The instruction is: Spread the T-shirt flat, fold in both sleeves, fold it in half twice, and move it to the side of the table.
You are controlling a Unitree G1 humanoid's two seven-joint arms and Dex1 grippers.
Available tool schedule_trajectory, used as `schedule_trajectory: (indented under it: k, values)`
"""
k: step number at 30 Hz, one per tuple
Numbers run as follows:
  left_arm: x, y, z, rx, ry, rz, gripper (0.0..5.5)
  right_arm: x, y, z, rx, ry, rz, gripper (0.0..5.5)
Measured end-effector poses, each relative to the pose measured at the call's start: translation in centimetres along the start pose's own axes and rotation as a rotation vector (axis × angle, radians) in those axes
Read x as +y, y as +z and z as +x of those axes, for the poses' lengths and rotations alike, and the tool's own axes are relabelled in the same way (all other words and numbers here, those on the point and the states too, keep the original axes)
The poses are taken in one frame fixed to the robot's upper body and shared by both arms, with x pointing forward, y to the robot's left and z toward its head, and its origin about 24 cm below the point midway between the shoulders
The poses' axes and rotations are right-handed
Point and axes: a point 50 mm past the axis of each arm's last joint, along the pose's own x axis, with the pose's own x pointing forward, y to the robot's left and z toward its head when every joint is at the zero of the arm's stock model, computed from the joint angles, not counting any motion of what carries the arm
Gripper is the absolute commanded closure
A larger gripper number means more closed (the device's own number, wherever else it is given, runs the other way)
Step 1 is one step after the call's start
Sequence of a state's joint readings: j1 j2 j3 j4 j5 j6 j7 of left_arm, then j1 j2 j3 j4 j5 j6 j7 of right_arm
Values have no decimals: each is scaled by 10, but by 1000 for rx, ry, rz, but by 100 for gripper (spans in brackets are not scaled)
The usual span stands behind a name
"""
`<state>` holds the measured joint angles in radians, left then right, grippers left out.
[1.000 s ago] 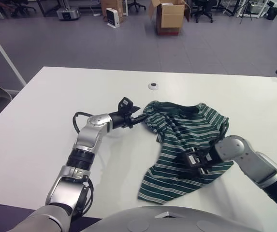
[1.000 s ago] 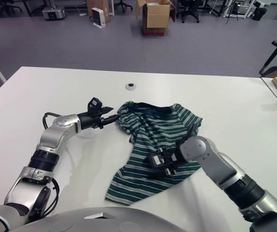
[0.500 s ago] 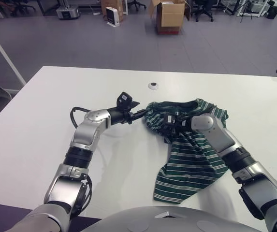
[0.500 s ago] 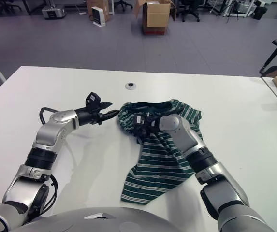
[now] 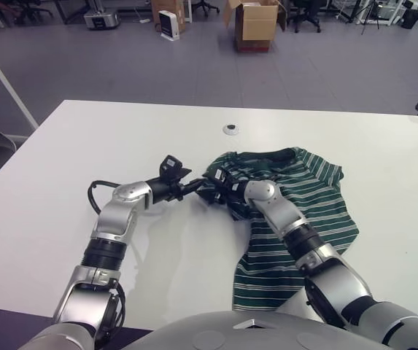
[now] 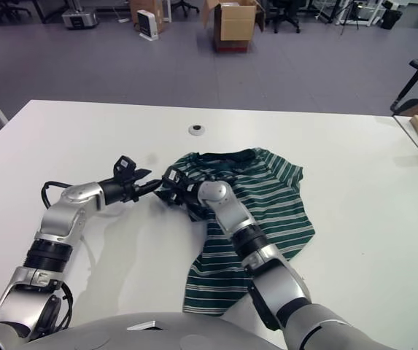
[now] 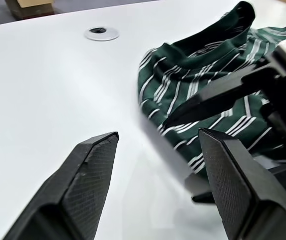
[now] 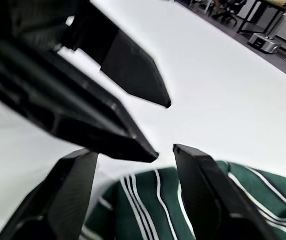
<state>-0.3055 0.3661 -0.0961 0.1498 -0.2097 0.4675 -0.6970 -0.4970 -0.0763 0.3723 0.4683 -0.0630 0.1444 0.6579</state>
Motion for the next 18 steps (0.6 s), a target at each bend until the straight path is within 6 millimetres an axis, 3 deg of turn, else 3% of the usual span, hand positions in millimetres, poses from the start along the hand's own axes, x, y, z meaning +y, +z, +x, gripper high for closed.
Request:
schedule_trajectory:
  k: [3,5,7,10,14,18]
  values:
    - [0,-3,2,16,5,18,255,-12,1,-22,-58,-35,59,272]
    - [-6,-4,8,11,-21,11,255,-30,14,-49,-117,-75,28,272]
    - [-11,1,14,-18,-44,12,255,-52,9,-79,-50,-149,-41,272]
    - [-12,-2,17,7,-62,18,255,-70,1,-103,22,-242,-73,272]
    - [-11,-13,11,117,-143,90,255,-83,-5,-118,44,-351,-57,272]
    - [-6,-4,10,103,-143,74,255,-80,-17,-118,70,-374,-20,272]
